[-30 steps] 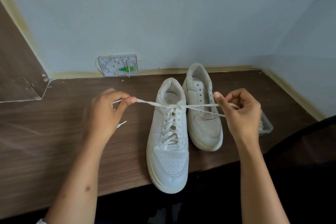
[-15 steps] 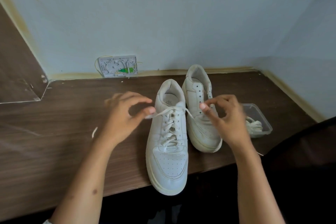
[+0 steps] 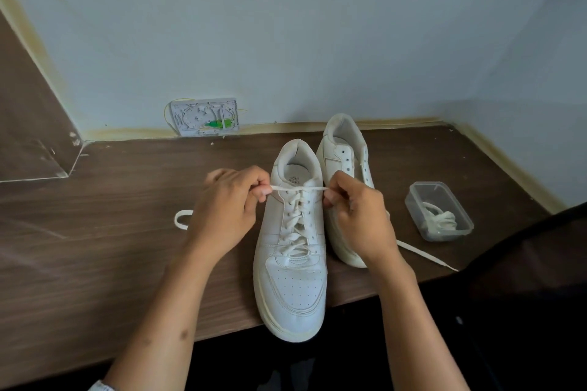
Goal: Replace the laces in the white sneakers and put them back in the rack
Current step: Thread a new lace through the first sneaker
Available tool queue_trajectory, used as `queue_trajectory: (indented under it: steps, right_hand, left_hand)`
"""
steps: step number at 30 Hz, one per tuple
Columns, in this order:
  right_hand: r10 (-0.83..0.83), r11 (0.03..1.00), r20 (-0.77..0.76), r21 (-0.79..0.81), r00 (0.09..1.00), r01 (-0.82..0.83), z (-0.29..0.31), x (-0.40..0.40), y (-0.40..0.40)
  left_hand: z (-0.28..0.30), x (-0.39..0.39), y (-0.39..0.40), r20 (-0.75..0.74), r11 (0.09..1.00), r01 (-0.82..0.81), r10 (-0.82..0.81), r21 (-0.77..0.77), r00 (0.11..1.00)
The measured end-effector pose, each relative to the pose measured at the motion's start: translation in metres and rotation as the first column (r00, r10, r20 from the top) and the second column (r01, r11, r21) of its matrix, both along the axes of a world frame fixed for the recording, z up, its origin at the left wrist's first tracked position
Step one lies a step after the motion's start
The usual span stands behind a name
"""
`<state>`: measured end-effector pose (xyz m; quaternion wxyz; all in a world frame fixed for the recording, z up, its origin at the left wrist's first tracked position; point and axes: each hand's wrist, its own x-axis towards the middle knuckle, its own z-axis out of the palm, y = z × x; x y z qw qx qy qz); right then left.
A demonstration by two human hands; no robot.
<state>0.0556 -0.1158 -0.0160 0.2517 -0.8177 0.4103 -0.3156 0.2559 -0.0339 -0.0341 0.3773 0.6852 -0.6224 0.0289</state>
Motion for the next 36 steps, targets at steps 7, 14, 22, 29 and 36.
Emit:
queue_trajectory:
  steps: [7, 14, 22, 29, 36]
  right_hand:
    - [-0.006, 0.994, -0.009, 0.107, 1.000, 0.007, 0.009, -0.002, 0.006]
    - [0.062, 0.929, 0.166, 0.351, 0.984, -0.118, 0.044, -0.013, 0.035]
    - [0.202, 0.855, 0.521, 0.320, 0.829, -0.409, 0.130, 0.006, 0.076]
    - [0.168, 0.872, 0.581, 0.289, 0.796, -0.395, 0.186, 0.004, 0.109]
    - [0.124, 0.932, 0.538, 0.225, 0.833, -0.285, 0.209, -0.001, 0.135]
  left_hand:
    - [0.006, 0.007, 0.009, -0.192, 0.964, 0.075, -0.026, 0.256, 0.981]
    - [0.049, -0.010, 0.026, -0.521, 0.958, 0.249, -0.142, 0.143, 0.842]
    - [0.153, -0.043, 0.045, -0.314, 0.971, 0.240, -0.221, 0.022, 0.923]
    - [0.209, -0.054, 0.075, -0.202, 0.982, 0.185, -0.189, -0.038, 0.961]
    - [0.226, -0.064, 0.096, -0.233, 0.989, 0.131, -0.145, -0.074, 0.961]
